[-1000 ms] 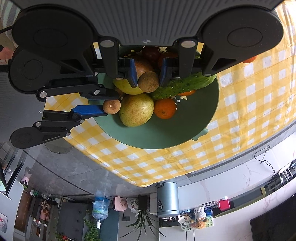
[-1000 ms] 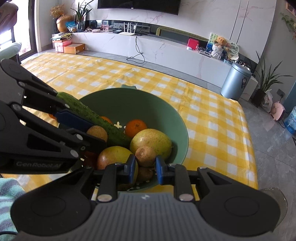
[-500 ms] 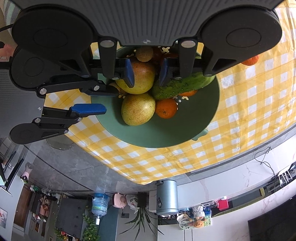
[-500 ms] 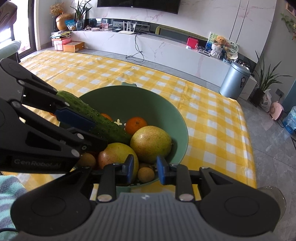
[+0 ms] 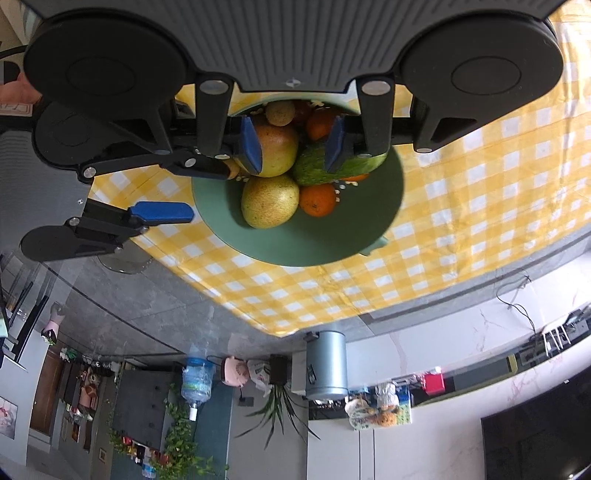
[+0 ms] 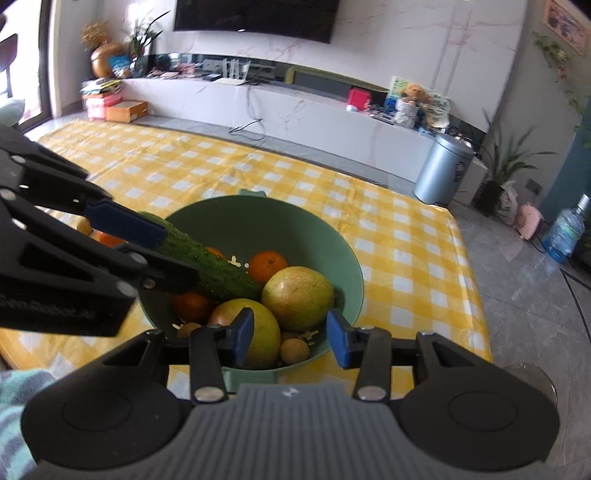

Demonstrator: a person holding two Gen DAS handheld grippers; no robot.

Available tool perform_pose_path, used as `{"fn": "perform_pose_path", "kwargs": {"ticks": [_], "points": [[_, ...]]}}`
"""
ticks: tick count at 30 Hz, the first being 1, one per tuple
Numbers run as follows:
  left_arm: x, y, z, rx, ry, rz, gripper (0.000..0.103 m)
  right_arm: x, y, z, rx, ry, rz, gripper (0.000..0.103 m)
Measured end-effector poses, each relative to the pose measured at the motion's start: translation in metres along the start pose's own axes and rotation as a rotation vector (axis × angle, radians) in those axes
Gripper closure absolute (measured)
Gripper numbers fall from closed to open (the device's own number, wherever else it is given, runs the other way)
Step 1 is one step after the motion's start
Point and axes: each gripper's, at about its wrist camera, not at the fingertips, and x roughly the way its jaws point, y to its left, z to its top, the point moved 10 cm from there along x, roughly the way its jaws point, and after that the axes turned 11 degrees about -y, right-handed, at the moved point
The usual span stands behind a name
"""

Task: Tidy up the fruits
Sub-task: 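Withdraw both open tools toward the last kiwi and tangerine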

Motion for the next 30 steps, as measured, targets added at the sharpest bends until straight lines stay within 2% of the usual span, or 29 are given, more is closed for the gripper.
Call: {"fn": "perform_pose_path", "kwargs": {"ticks": [4,6,12,15,22,26,30], "points": [[-0.015,0.008,0.0,0.007,-0.024,0.025,0.056,-0.008,0.001,-0.002,0.103,-0.014,-0.045,0.058],[-0.021,0.013,0.0,0.009,-0.036,0.037,0.056,-0.014,0.003,-0.002,0.167,-0.032,-0.066,0.048],[-0.04,0.034,-0.003,0.021,-0.063,0.085,0.056,-0.03,0.02,-0.002,0.298,-0.071,-0.082,0.046],[-0.048,0.047,-0.004,0.042,-0.069,0.124,0.055,-0.034,0.036,-0.001,0.34,-0.08,-0.059,0.044],[-0.065,0.08,-0.017,0.031,-0.064,0.17,0.055,-0.042,0.085,0.007,0.318,-0.117,-0.002,0.044],[-0.069,0.106,-0.027,-0.019,-0.056,0.206,0.055,-0.043,0.119,0.01,0.267,-0.138,0.055,0.044],[-0.071,0.128,-0.036,-0.07,-0.05,0.232,0.055,-0.036,0.151,0.006,0.196,-0.122,0.097,0.044]]}}
